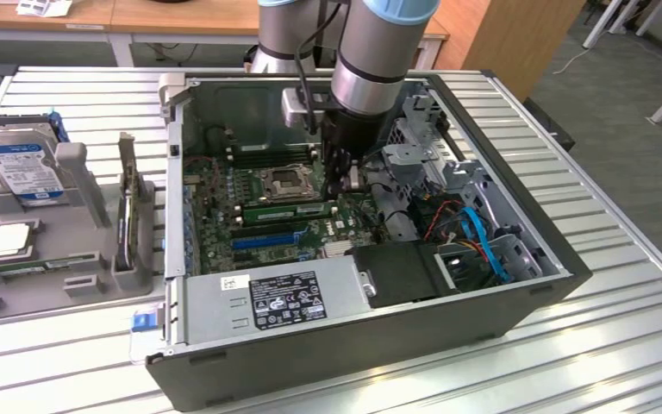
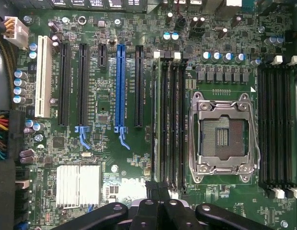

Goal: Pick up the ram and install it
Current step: 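Press down the ram until it locks into place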

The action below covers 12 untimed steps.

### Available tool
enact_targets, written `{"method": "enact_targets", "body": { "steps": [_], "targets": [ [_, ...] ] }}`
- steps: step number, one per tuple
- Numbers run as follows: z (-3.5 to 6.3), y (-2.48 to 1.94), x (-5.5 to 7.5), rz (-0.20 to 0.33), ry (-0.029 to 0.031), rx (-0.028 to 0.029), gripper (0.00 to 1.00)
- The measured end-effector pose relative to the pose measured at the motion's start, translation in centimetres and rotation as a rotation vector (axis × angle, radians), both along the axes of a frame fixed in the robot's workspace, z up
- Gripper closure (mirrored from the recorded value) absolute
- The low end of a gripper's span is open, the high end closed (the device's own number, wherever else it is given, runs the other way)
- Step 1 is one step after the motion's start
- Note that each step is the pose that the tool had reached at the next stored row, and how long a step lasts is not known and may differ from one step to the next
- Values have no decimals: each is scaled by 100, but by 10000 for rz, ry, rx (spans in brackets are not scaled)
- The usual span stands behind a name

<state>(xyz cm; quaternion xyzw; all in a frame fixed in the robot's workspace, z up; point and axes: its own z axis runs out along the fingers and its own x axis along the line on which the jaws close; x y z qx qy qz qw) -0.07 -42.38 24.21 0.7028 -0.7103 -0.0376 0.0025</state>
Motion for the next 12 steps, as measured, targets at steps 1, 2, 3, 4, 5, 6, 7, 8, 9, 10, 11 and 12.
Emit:
{"method": "enact_targets", "body": {
  "steps": [1, 2, 3, 4, 5, 6, 7, 8, 9, 10, 11, 12],
  "targets": [
    [-5, 0, 0, 0, 0, 1, 90],
    [-8, 0, 0, 0, 0, 0, 90],
    [-12, 0, 0, 0, 0, 0, 90],
    [-16, 0, 0, 0, 0, 0, 90],
    [-19, 0, 0, 0, 0, 0, 90],
    [-23, 0, 0, -1, 0, 0, 90],
    [-25, 0, 0, 0, 0, 0, 90],
    [-26, 0, 0, 0, 0, -1, 90],
    [-26, 0, 0, 0, 0, -2, 90],
    [-27, 0, 0, 0, -2, 3, 90],
    [-28, 1, 0, -1, -5, 12, 90],
    [-28, 1, 0, -1, -6, 16, 90]
  ]
}}
